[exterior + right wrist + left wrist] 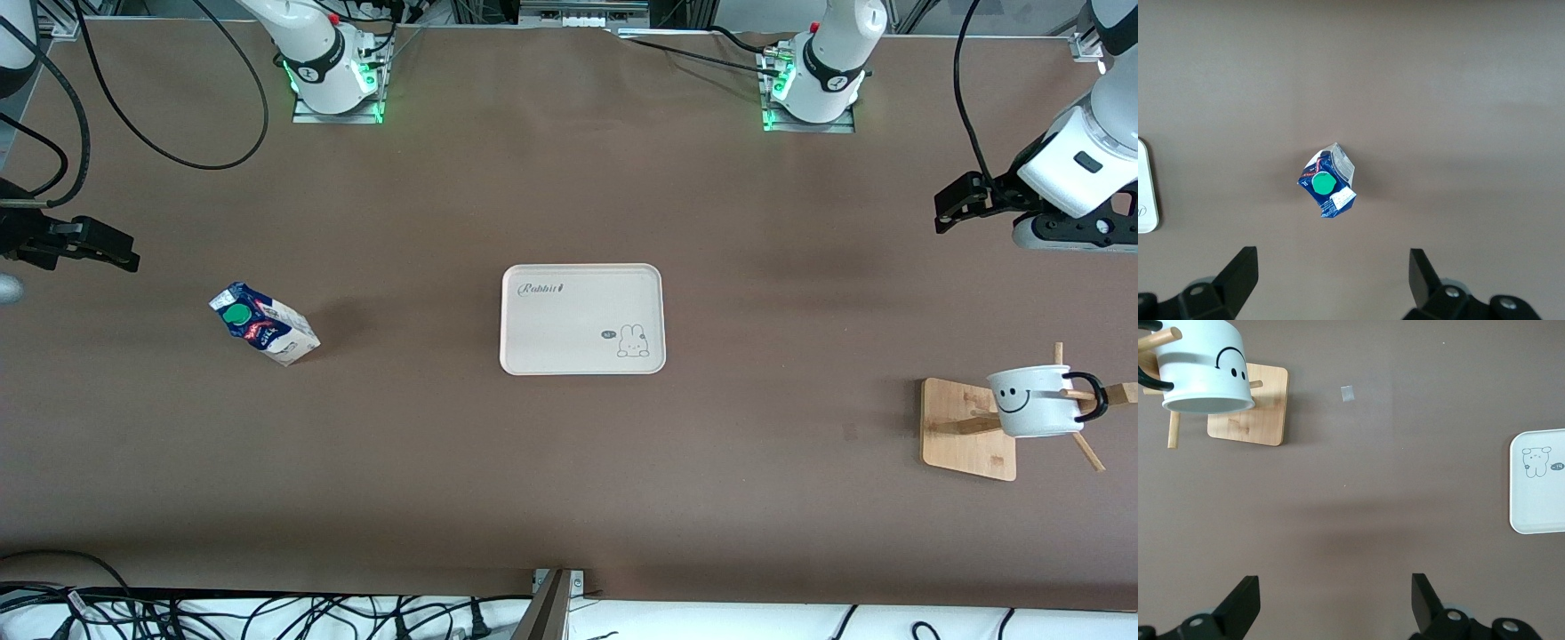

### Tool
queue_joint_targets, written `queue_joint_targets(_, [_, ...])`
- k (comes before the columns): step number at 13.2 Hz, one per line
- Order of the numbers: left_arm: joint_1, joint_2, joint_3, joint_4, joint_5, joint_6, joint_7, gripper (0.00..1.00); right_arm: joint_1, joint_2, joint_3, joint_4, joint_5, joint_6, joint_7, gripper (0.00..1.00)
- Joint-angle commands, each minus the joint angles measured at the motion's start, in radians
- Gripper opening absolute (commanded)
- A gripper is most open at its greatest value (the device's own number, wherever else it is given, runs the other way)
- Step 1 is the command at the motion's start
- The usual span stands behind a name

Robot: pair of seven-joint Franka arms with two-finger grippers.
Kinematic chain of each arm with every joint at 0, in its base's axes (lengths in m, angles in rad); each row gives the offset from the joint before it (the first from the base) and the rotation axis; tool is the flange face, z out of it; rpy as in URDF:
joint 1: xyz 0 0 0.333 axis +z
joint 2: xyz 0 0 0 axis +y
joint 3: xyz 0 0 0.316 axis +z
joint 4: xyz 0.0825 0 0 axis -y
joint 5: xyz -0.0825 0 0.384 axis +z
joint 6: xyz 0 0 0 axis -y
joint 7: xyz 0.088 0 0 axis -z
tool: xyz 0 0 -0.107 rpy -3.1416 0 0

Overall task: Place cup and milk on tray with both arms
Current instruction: 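Move the right gripper down toward the blue milk carton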

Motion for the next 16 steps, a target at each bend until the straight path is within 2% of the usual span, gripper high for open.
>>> queue_joint_targets(1, [0.003, 0.014, -0.005, 0.031, 0.012, -0.021, 0.017, 1.00, 0.006, 0.017, 0.005, 0.008, -0.013, -0.012, 0.000, 1.00])
queue_joint_targets(5, [0.003, 0.014, -0.005, 0.032, 0.011, -0.021, 0.017, 1.00, 0.003, 0.018, 0.005, -0.012, -0.008, -0.055, -0.052, 1.00])
queue_joint_targets(9, [0.003, 0.013, -0.005, 0.031, 0.012, -0.021, 0.015, 1.00, 0.009, 0.075, 0.005, -0.013, -0.002, -0.055, -0.082, 1.00])
queue_joint_targets(13, [-0.002, 0.014, -0.005, 0.032, 0.007, -0.020, 0.009, 1.00, -0.002, 0.139, 0.005, -0.015, -0.002, -0.043, -0.273, 1.00])
queue_joint_targets(16, [-0.010, 0.031, -0.008, 0.060, 0.002, -0.021, -0.018, 1.00, 0.006, 0.171, 0.005, -0.019, -0.004, -0.038, -0.290, 1.00])
